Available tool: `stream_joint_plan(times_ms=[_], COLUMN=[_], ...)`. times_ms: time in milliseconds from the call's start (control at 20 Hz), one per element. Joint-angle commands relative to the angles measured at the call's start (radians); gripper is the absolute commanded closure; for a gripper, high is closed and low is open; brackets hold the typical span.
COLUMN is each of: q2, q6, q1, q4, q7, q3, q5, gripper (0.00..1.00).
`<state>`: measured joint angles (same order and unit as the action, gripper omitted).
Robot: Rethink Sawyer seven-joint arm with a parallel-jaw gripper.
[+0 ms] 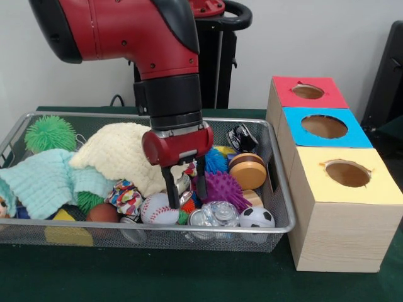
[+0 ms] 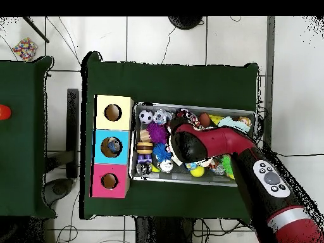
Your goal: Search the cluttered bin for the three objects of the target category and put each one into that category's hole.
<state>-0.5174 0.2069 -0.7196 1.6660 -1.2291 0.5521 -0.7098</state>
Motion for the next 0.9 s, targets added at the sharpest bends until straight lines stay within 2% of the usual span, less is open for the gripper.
stream_joint_plan(times_ms=[50,100,350,600,850,900], q2=[0.145,0.152,0.151,0.166,0.189,0.180], q6=[0.215,0.237,0.258,0.274,0.223,0.200], q1=[-0.074,-0.097,-0.101,-0.104,-0.132,-0.106], q4=[-0.028,-0.020,-0.011,0.002,0.013,0.015], q7=[0.107,0.117,0.107,0.076,0.084,0.064], q3=[0.138,0.143,0.147,0.118,0.153,0.176], q5=[0.066,0.077,0.081,0.073,0.049,0.054], gripper=[0.00,0.00,0.00,0.00,0.00,0.00])
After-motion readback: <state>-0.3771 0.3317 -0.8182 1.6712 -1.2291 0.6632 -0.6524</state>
